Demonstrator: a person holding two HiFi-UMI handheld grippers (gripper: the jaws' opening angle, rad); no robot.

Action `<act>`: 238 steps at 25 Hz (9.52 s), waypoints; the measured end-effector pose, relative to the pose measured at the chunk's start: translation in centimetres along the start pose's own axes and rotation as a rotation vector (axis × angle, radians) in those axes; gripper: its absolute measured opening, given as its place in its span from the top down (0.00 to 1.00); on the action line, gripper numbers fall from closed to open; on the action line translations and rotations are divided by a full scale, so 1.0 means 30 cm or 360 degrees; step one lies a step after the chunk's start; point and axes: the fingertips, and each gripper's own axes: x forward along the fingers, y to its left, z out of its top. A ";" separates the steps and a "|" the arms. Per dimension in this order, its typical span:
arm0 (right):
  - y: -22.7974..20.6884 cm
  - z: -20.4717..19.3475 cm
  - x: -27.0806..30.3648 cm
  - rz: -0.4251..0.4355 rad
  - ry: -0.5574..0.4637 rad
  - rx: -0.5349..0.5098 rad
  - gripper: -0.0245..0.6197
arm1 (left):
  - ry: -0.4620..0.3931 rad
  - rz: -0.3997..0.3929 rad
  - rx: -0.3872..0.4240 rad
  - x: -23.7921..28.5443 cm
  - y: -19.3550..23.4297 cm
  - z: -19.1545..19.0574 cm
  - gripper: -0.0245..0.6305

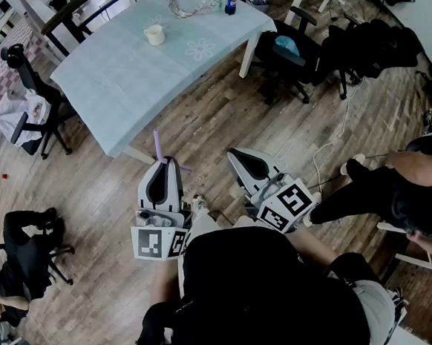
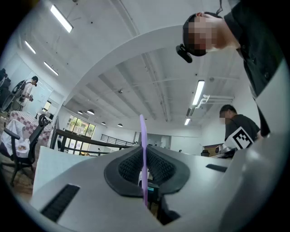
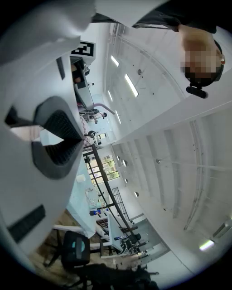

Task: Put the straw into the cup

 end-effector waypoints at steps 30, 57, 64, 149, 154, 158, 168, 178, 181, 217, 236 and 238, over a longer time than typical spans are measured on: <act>0.052 0.003 -0.052 0.0030 -0.0044 -0.0068 0.95 | -0.0060 0.0074 0.0019 -0.100 -0.020 0.007 0.92; -0.045 0.083 0.329 0.0067 -0.0088 -0.0130 0.95 | -0.0090 0.0073 0.0055 0.120 0.267 0.048 0.92; -0.238 0.130 0.454 0.0101 -0.0074 -0.0091 0.95 | -0.0074 0.0097 0.0039 0.337 0.301 0.009 0.92; -1.347 0.310 1.902 0.0566 0.0483 -0.0085 0.95 | 0.0025 0.0823 -0.0143 1.872 1.516 -0.503 0.92; -1.400 0.273 1.951 0.0602 0.0547 -0.0059 0.95 | 0.0089 0.0951 -0.0197 1.899 1.599 -0.625 0.92; -1.422 0.234 1.973 0.0634 0.0609 -0.0037 0.95 | 0.0136 0.1009 -0.0238 1.909 1.627 -0.700 0.92; -1.495 0.144 2.039 0.0715 0.0746 -0.0025 0.95 | 0.0246 0.1132 -0.0267 1.931 1.680 -0.863 0.92; -1.526 0.083 2.075 0.0765 0.0855 0.0016 0.95 | 0.0363 0.1212 -0.0238 1.904 1.677 -0.959 0.92; -1.546 0.070 2.079 0.0764 0.0875 0.0024 0.95 | 0.0389 0.1242 -0.0214 1.895 1.674 -0.987 0.92; -1.407 0.178 2.021 0.0727 0.0675 -0.0029 0.95 | 0.0546 0.1214 -0.0210 1.704 1.582 -0.942 0.90; -1.122 0.337 1.882 0.0718 0.0360 -0.0117 0.95 | 0.0036 0.0656 -0.0039 1.713 1.210 -0.291 0.94; -1.104 0.357 1.868 0.0700 0.0319 -0.0134 0.95 | -0.0034 0.0636 -0.0064 1.707 1.199 -0.240 0.94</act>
